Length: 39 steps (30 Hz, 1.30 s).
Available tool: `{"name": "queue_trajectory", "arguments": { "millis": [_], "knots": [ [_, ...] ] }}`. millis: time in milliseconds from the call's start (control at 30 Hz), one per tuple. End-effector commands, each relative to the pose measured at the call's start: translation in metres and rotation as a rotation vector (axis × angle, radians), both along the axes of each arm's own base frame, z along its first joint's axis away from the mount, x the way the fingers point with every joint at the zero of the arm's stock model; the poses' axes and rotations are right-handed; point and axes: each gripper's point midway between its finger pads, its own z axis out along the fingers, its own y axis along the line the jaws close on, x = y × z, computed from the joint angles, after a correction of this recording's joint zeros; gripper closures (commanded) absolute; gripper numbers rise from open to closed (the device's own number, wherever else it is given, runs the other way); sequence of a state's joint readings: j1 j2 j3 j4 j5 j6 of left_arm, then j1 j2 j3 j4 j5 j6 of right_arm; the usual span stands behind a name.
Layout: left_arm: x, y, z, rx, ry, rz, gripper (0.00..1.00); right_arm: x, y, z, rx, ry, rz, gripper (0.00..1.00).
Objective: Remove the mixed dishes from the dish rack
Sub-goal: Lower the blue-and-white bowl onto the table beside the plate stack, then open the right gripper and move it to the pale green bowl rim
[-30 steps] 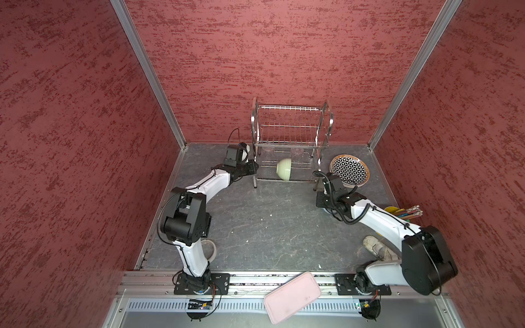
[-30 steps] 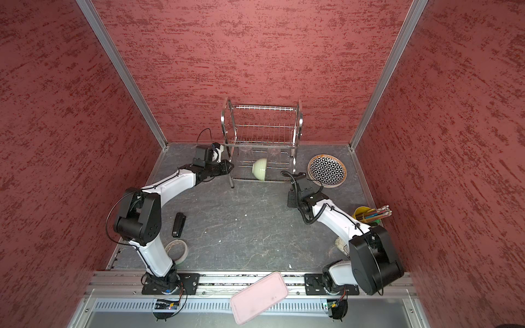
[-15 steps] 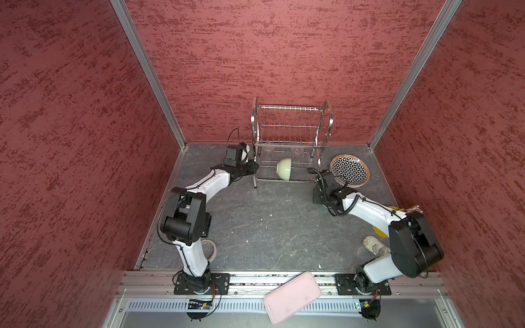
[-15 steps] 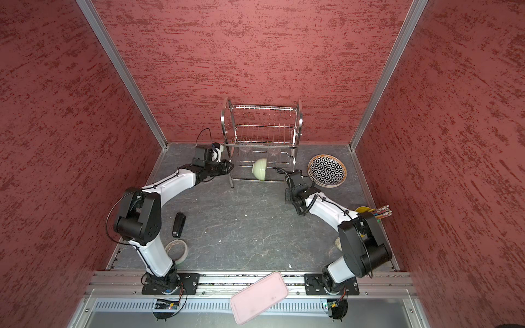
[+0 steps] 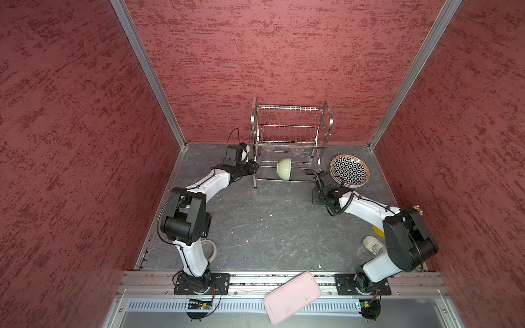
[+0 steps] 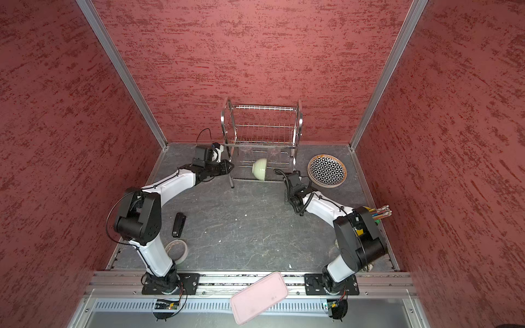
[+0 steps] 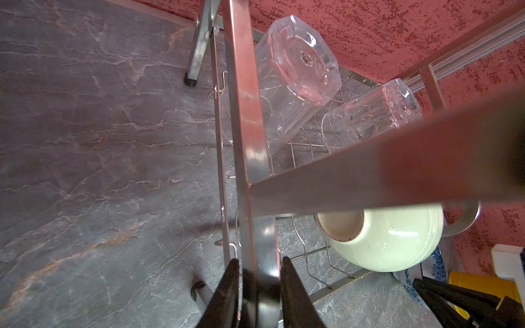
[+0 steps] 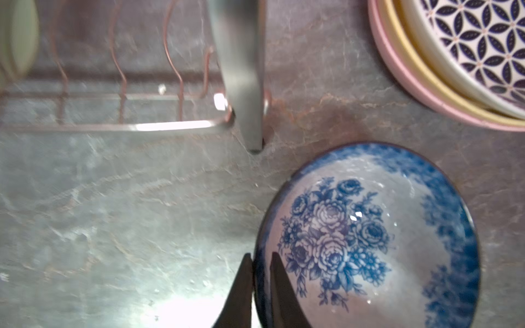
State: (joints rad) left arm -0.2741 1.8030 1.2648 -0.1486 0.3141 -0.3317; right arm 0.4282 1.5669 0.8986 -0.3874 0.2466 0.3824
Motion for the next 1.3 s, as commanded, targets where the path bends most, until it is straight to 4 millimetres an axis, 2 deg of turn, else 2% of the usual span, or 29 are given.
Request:
{"name": "queue_trajectory", "arguments": {
  "millis": [0, 167, 300, 467, 500, 700, 933, 1033, 1267],
  "knots": [
    [0.004, -0.008, 0.004, -0.020, -0.022, -0.034, 0.73, -0.017, -0.011, -0.015, -0.032, 0.071, -0.024, 0.83],
    [0.005, -0.009, 0.005, -0.023, -0.023, -0.035, 0.73, -0.018, -0.010, -0.013, -0.013, 0.062, -0.028, 0.79],
    [0.004, -0.009, 0.004, -0.023, -0.021, -0.036, 0.73, -0.020, -0.006, -0.006, 0.017, 0.049, -0.026, 0.69],
    [0.004, -0.009, 0.006, -0.025, -0.027, -0.037, 0.73, -0.020, -0.005, 0.012, 0.059, 0.002, -0.042, 0.57],
    [0.004, -0.009, 0.006, -0.026, -0.026, -0.038, 0.73, -0.020, -0.004, 0.027, 0.081, -0.034, -0.042, 0.56],
    [0.004, -0.009, 0.007, -0.027, -0.027, -0.039, 0.73, -0.021, 0.001, 0.067, 0.165, -0.136, -0.024, 0.50],
    [0.003, -0.009, 0.009, -0.029, -0.031, -0.038, 0.72, -0.023, 0.038, 0.130, 0.424, -0.378, 0.145, 0.43],
    [0.004, -0.009, 0.011, -0.030, -0.036, -0.038, 0.72, -0.025, 0.048, 0.148, 0.503, -0.455, 0.200, 0.43],
    [0.003, -0.010, 0.011, -0.030, -0.032, -0.040, 0.72, -0.020, 0.078, 0.177, 0.655, -0.575, 0.332, 0.46]
  ]
}}
